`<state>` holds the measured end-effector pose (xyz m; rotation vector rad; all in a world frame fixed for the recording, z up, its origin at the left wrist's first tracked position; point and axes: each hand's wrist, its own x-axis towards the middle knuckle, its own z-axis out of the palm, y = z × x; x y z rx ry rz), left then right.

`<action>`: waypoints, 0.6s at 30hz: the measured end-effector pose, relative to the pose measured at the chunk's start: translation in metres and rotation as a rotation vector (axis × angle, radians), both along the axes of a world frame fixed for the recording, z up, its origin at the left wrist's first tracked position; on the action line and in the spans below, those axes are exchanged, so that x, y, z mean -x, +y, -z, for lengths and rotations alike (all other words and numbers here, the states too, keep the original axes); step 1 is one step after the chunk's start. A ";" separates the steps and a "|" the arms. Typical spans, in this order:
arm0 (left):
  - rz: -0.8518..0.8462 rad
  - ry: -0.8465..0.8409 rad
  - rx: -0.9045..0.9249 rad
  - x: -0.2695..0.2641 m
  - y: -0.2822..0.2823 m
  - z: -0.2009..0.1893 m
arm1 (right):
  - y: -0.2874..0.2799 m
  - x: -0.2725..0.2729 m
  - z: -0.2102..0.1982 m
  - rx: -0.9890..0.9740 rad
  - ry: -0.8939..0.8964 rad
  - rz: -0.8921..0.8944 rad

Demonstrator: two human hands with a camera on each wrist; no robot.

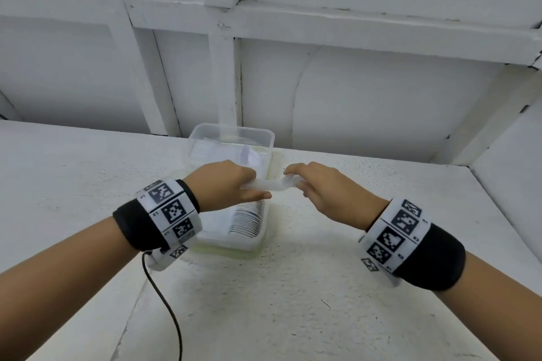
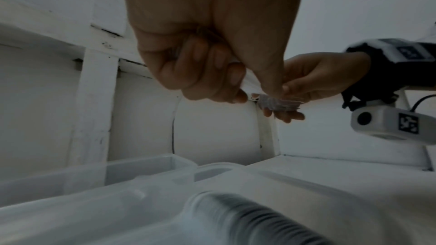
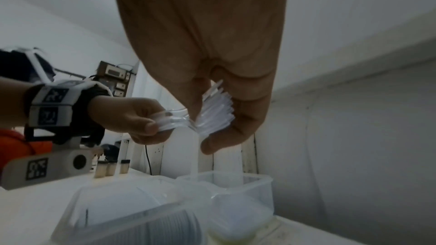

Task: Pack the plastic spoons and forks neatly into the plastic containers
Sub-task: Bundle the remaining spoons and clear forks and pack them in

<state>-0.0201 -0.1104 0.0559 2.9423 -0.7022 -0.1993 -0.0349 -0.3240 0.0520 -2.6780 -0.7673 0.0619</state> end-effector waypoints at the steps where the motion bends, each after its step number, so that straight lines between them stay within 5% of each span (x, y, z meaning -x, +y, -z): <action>1: -0.012 -0.004 -0.003 -0.007 0.004 -0.001 | 0.004 -0.006 -0.002 -0.044 0.045 0.007; 6: -0.099 0.021 0.023 -0.051 0.025 -0.006 | 0.030 -0.052 0.001 -0.169 0.104 0.053; 13: -0.388 -0.015 -0.053 -0.125 0.067 -0.008 | 0.059 -0.135 0.009 -0.102 0.118 0.201; 18: -0.287 0.134 -0.203 -0.147 0.069 0.002 | 0.082 -0.171 0.035 0.055 0.083 0.173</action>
